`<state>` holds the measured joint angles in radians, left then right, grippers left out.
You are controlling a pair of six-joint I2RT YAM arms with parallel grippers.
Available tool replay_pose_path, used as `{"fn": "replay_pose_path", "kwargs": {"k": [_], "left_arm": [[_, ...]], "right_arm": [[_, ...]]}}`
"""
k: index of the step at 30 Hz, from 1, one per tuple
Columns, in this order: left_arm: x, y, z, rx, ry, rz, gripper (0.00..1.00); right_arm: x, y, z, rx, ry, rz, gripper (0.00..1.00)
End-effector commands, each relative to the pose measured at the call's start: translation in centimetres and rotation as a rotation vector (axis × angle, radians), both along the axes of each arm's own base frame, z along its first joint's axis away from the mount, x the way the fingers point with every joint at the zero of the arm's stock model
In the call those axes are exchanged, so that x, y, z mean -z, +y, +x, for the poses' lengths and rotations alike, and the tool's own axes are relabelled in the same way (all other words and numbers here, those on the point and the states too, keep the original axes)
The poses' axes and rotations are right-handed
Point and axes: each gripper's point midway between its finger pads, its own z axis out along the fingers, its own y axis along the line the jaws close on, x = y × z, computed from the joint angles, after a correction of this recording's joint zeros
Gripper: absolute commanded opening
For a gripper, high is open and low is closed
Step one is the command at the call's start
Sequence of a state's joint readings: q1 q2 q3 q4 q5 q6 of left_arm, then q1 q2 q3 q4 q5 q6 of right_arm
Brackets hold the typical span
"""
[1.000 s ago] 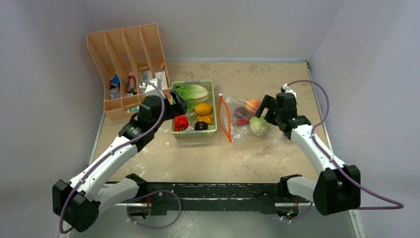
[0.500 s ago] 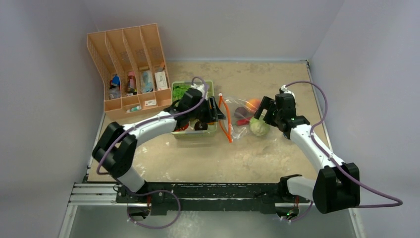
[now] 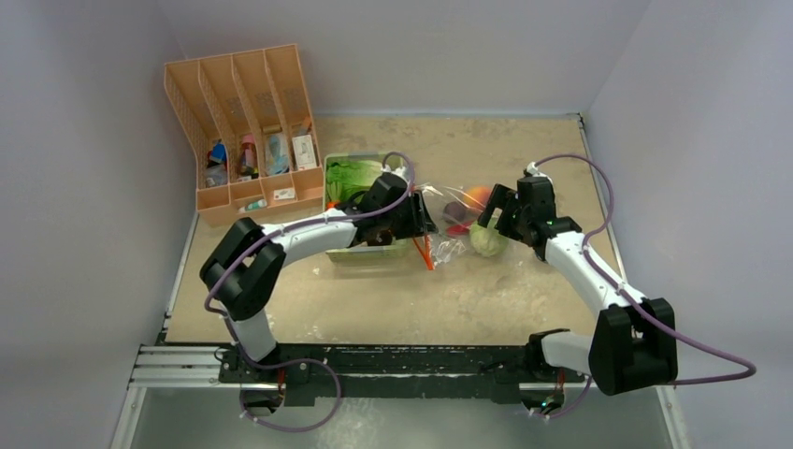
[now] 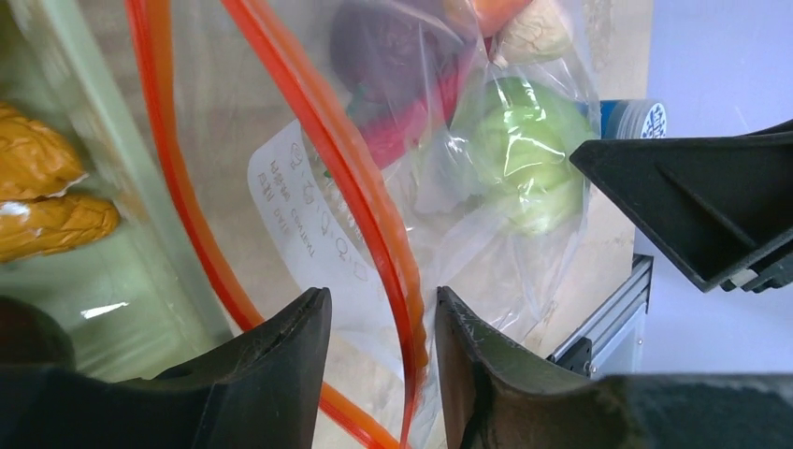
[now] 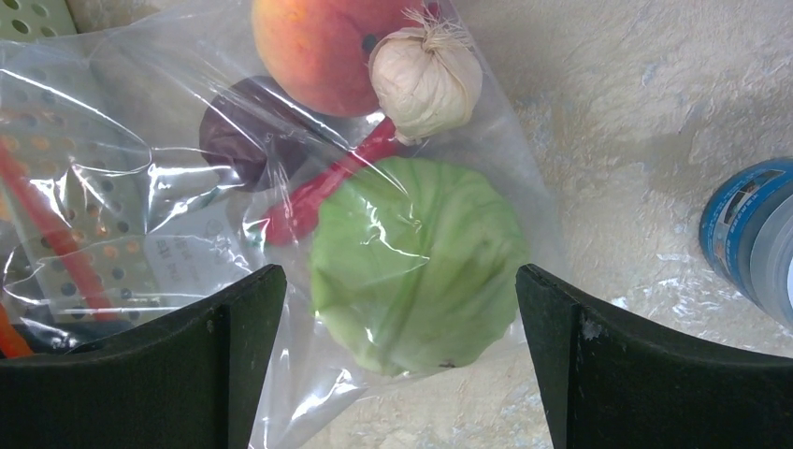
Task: Open the zip-top bag and remove the fake food
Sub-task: Pick up the fake vegetable from the zipper food storage bag.
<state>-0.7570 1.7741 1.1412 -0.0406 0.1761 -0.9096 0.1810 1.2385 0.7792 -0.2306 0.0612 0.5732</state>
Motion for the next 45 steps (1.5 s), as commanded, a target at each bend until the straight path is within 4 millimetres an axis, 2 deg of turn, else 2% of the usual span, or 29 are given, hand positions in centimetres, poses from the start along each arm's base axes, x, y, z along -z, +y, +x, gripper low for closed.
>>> {"fn": "replay_pose_path", "kwargs": {"k": [1,3,5,8,10,15,23,25,27,29,31,33,35,38,40,45], "left_arm": [[-5.8,0.6,1.2,-0.050,-0.151,-0.087,0.47],[-7.0,1.2,1.2,-0.071,-0.187,-0.098,0.51],[-7.3,2.1,1.4,-0.107,-0.204,-0.075,0.52],[-5.2,4.4,2.0,-0.173,-0.173,0.071,0.51],[-3.9,5.2,2.3,-0.178,-0.141,0.135,0.44],[-3.3,2.7,2.3,-0.099,-0.093,0.117,0.41],[-2.8,1.7,3.2,-0.090,-0.081,0.144,0.33],[-3.4,1.8,3.2,-0.100,-0.096,0.133,0.33],[-4.8,2.5,3.2,-0.137,-0.136,0.109,0.36],[-7.2,3.7,3.2,-0.183,-0.196,0.083,0.39],[-8.2,5.3,3.1,-0.232,-0.230,0.112,0.39],[-8.1,7.2,3.3,-0.263,-0.242,0.179,0.37],[-7.2,8.1,3.5,-0.241,-0.200,0.216,0.29],[-5.8,7.3,3.5,-0.160,-0.147,0.231,0.23],[-5.2,5.9,3.0,-0.095,-0.119,0.215,0.18],[-4.2,3.2,2.4,-0.039,-0.087,0.146,0.16]], "right_arm": [[-0.7,-0.3,0.2,0.004,-0.035,-0.007,0.96],[-0.6,-0.2,0.3,0.000,-0.035,-0.007,0.96],[-0.5,-0.1,0.3,-0.003,-0.029,-0.006,0.96],[-0.7,0.0,0.5,-0.007,-0.032,0.000,0.96],[-0.7,0.0,0.4,-0.006,-0.032,-0.001,0.96],[-0.6,0.1,0.4,-0.009,-0.030,0.007,0.96],[-0.6,-0.2,0.2,0.001,-0.031,-0.005,0.96],[-0.6,-0.2,0.2,0.002,-0.028,-0.007,0.96],[-0.5,-0.2,0.2,0.003,-0.028,-0.007,0.96],[-0.4,-0.3,0.2,0.004,-0.026,-0.007,0.96],[-0.5,-0.1,0.3,0.001,-0.030,-0.002,0.96],[-0.4,0.0,0.4,-0.004,-0.028,0.002,0.96],[-0.5,0.0,0.4,-0.006,-0.026,0.003,0.96],[-0.5,0.2,0.5,-0.010,-0.028,0.007,0.96],[-0.5,0.1,0.4,-0.010,-0.028,0.007,0.96],[-0.1,-0.1,0.2,0.002,-0.017,-0.001,0.96]]}}
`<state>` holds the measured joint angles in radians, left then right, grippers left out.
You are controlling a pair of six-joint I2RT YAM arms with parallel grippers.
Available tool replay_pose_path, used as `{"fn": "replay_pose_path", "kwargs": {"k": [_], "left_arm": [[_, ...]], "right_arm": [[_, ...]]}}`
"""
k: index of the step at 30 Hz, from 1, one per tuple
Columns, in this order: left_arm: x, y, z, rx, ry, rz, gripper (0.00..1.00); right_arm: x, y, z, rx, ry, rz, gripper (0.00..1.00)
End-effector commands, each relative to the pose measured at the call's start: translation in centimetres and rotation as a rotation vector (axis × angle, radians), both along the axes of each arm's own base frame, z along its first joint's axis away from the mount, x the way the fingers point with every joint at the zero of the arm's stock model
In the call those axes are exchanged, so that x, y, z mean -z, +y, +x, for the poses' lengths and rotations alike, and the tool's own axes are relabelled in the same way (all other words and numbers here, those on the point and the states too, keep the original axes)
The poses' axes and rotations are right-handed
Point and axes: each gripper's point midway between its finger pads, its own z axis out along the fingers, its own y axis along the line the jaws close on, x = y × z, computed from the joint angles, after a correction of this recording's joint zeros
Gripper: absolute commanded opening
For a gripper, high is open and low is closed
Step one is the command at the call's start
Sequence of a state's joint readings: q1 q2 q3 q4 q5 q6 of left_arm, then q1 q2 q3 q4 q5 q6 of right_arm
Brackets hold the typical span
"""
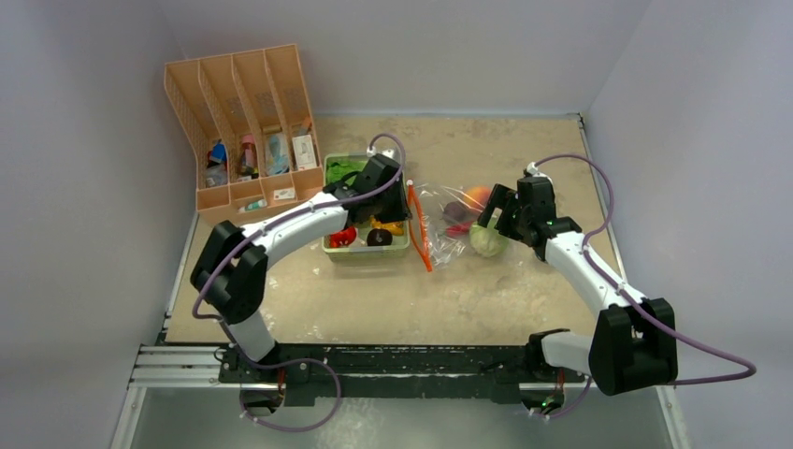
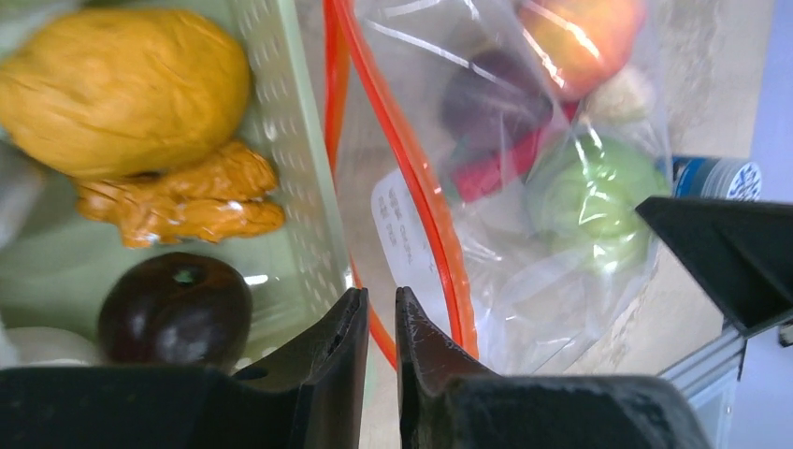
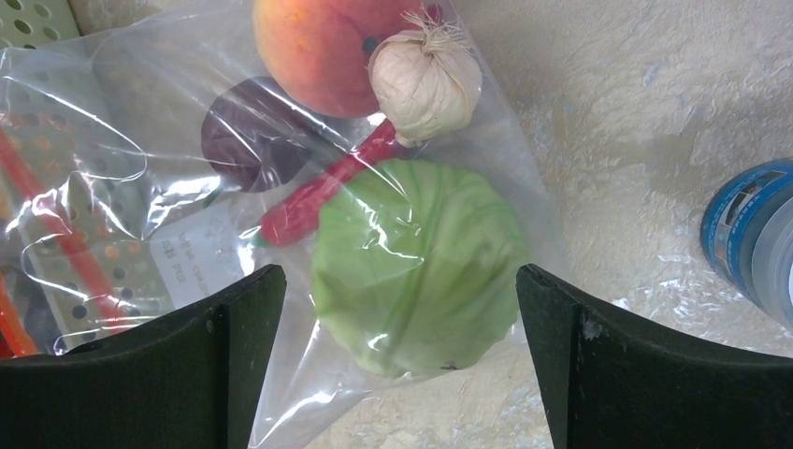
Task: Open the zip-top bag and remove the fake food
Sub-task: Pick up the fake vegetable from the zipper food storage bag.
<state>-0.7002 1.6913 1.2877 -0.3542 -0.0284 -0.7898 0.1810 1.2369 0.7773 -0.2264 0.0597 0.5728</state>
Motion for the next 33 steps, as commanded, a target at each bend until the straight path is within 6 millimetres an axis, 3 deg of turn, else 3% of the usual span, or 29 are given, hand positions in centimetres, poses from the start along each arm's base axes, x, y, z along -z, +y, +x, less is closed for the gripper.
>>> {"fn": "replay_pose_path", "kwargs": {"k": [1,11,13,17,21,24,26,30,33], "left_arm": [[-0.6,-2.9,-0.9,0.099,0.013,-0.078,0.15],[1.0,-5.7,-0.5,0.137,0.039,-0.124,0.16],[0.7,-7.1,-0.2,0.147,0.017,-0.152,0.16],[0.1,-10.0,0.7,0.181,-0.007,-0.208,0.27],[1.0,-13.3,1.2,0.263,0.013,-0.198,0.30],[0.5,-15.8,1.2,0.305,-0.003,-0.213,0.32],[0.6,-16.3,1.1,0.309,-0.005,-0.214,0.32],[2.0,-15.2,0.5,0.289,0.010,-0.194,0.35],[2.0,-14.7,0.1,0.264,0.003,-0.222,0.36]], "right_arm": [[0.0,-0.2,0.1,0.009,-0.012,-0.004,0.96],[1.7,-1.2,-0.1,0.068,0.042,-0.037,0.96],[1.4,-1.5,-0.1,0.094,0.032,-0.039,0.96],[1.3,-2.9,-0.5,0.175,0.028,-0.067,0.98],[0.9,-3.6,-0.6,0.200,0.016,-0.052,0.98],[-0.2,-3.6,-0.4,0.201,-0.013,-0.020,0.97],[-1.1,-3.9,-0.3,0.211,-0.034,0.004,0.96],[-2.5,-6.0,-0.2,0.265,-0.081,0.019,0.94],[-2.4,-6.9,0.1,0.245,-0.085,0.050,0.82]]}}
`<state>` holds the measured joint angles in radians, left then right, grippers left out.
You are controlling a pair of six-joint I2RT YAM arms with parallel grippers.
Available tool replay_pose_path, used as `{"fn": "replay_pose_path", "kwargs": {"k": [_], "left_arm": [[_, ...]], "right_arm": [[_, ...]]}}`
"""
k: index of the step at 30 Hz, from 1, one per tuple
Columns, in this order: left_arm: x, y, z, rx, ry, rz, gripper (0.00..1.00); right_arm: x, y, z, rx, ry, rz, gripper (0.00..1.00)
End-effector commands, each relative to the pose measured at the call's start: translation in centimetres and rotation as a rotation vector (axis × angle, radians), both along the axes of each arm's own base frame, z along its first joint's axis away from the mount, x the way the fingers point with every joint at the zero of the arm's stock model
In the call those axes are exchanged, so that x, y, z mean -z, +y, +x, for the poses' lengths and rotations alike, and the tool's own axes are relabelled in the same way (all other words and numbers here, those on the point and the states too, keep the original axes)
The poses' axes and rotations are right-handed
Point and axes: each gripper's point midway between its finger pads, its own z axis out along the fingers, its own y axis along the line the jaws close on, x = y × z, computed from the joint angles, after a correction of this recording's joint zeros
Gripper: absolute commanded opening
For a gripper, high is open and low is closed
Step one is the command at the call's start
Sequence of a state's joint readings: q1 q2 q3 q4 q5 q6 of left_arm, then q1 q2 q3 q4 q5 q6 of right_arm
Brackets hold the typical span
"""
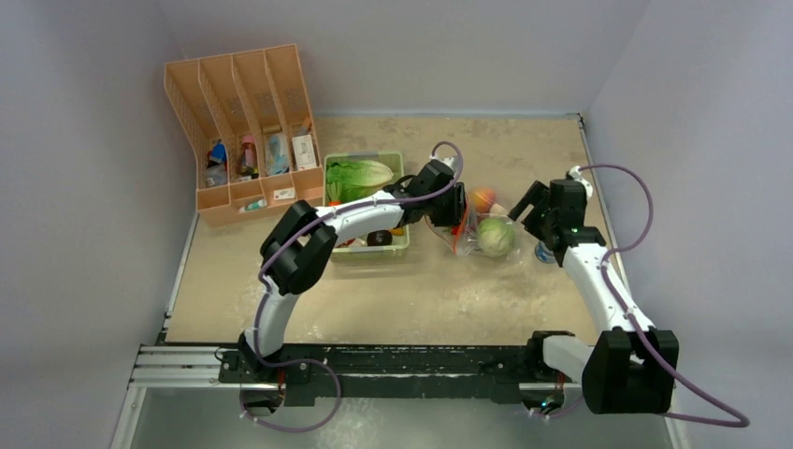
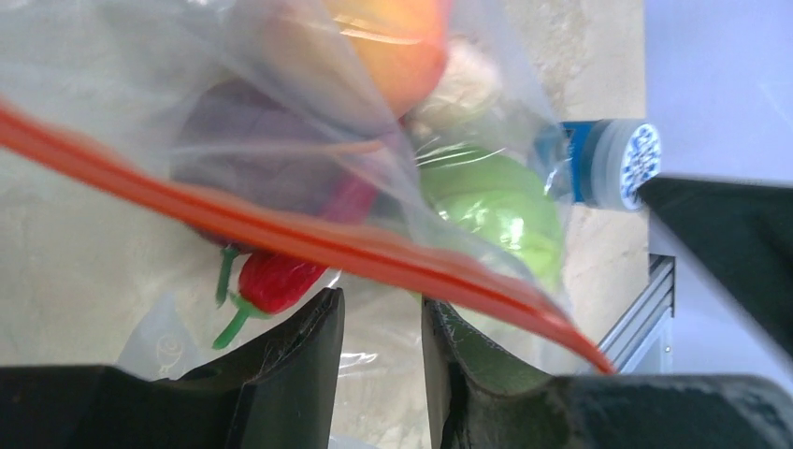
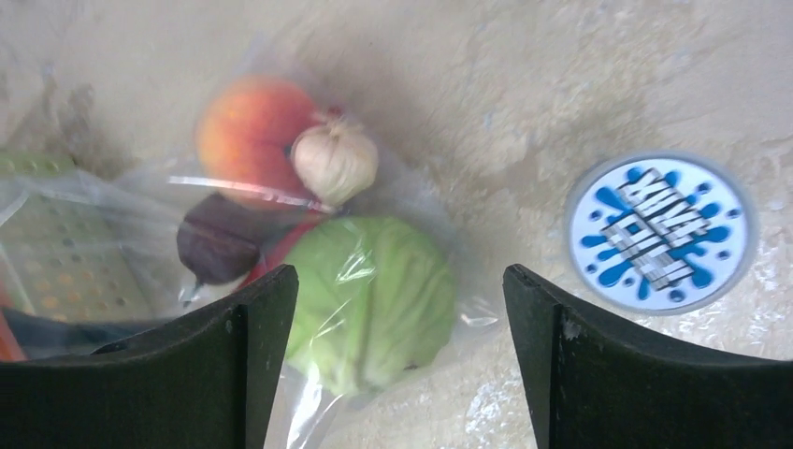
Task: Open the zip-top bag and remove the fake food
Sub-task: Pick up the fake vegetable from the zipper food storage bag.
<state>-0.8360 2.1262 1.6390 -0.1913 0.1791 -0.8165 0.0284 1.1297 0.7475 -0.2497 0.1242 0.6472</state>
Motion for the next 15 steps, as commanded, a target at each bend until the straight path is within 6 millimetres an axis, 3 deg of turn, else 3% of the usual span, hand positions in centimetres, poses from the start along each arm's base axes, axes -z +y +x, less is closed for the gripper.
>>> {"fn": "replay_pose_path", "kwargs": {"k": [1,4,10,13,15], "left_arm": [[-1.8,0.6,-0.4,-0.021,-0.039,-0.072,0.37],[-1.9,0.9,-0.8,-0.021,-0.037,-0.087,0.40],[-2.1,0.5,-2.0,-0.027,0.008,-0.205,0.43],[-2.2,0.0,-1.9,-0.027,0.016,-0.244,0.43],[-3.4,-0.5,-1.5,-0.022,0.009,-0.305,0.44]], "right_arm": [[-0.5,-1.0,0.5,-0.020,-0.022,0.041,0.78],[0.3,-0.9,0.5,-0.038,0.003,0.041,0.68],[3.2,-1.9,-1.3,-0.017,0.095,-0.013,0.69],[3.4,-1.7,-0.8,-0.056,0.110,-0.020,0.69],[3.8,-0.9,-0.7,-0.085,0.133,0.011,0.68]]}}
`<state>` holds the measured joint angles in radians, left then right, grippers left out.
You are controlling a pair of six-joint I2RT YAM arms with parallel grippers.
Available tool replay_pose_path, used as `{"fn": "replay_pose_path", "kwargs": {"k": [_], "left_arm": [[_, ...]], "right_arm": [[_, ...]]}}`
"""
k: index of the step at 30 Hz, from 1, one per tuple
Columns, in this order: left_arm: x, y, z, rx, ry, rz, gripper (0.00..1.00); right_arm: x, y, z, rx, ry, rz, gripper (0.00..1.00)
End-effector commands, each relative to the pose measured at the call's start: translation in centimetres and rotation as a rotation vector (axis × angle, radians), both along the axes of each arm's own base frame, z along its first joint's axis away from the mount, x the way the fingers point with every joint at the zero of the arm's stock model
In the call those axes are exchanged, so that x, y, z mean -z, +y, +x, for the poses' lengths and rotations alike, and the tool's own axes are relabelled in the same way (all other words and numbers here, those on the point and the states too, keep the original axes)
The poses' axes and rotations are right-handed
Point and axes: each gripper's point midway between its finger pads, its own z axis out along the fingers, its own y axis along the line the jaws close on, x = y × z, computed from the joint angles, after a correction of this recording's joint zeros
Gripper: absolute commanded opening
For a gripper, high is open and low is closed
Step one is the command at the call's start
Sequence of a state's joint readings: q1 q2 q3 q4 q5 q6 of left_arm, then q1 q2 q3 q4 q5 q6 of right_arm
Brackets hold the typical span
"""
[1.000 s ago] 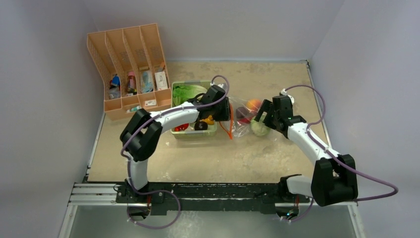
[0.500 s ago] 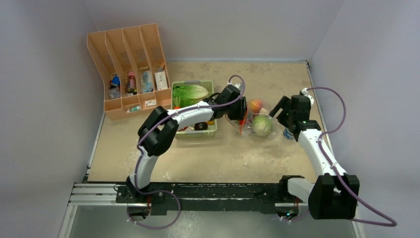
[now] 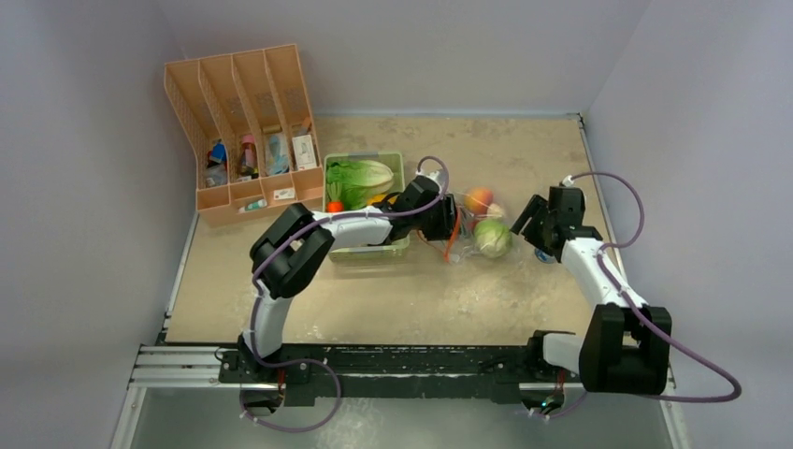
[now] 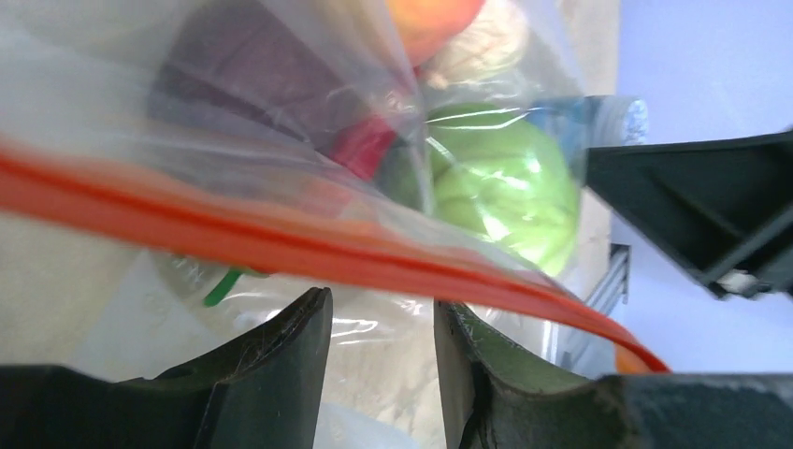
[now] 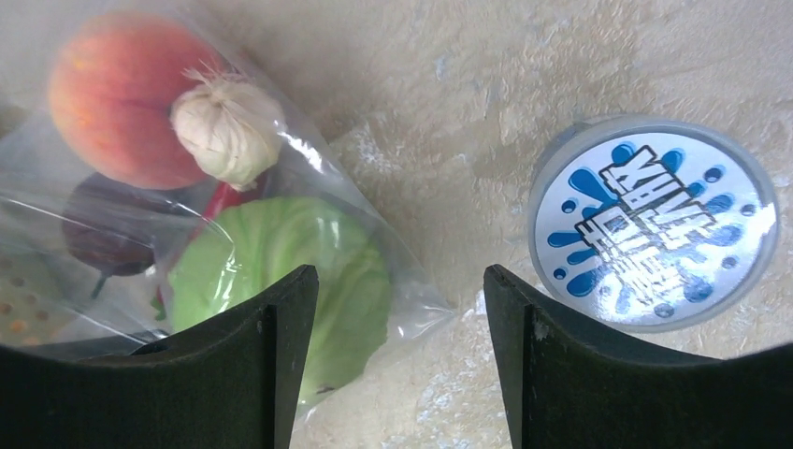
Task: Open the zip-top bag and remove the fake food
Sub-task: Pick up the fake vegetable from the zipper food storage bag.
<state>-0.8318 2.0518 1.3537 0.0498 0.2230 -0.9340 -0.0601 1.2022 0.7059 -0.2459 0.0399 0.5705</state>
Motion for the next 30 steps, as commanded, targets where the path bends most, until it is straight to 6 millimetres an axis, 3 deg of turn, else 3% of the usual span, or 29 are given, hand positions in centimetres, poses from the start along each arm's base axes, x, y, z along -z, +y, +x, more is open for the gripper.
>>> {"fn": "replay_pose_path", "kwargs": {"k": [1,6,9,13,16,19,23,27,30], "left_arm": [[-7.4,-2.6,1.5,0.008,-0.089,-0.267,0.44],[-13.9,-3.5,3.7,0.023,-0.118,-0.583,0.45],[-15.2,-4.7,3.0,0.110,-0.084,-0.689,0.46],[-10.9,-3.8,2.7,0.070,-0.026,-0.540,0.46],[-6.4,-1.7,3.1,0.031,-0.033,-0.262,0.47],[-3.3,1.1,3.0,0.047,-0.052,0.009,0.47],[-2.4,2.9,2.0,0.111,-0.058,0.128,0.48],[-2.9,1.6,0.5,0.185,-0.029,0.030,0.49],[-4.0,1.1,0.2,0.194,-0.042,-0.023,0.61]], "right_arm": [[0.6,0.8,0.5,-0.066,0.025,0.017,0.69],[2.5,2.9,0.1,-0.131,0.058,0.120,0.69],[2.1,4.3,0.1,-0.166,0.020,0.192,0.69],[1.1,4.7,0.0,-0.142,-0.018,0.224,0.70],[0.6,4.0,-0.2,-0.080,-0.024,0.213,0.71],[-0.4,2.9,0.0,-0.029,-0.052,0.169,0.73],[-1.1,2.6,0.3,-0.013,-0.077,0.155,0.75],[-0.5,3.3,0.4,-0.050,-0.066,0.179,0.76],[0.5,3.9,0.2,-0.109,-0.031,0.185,0.77]]}}
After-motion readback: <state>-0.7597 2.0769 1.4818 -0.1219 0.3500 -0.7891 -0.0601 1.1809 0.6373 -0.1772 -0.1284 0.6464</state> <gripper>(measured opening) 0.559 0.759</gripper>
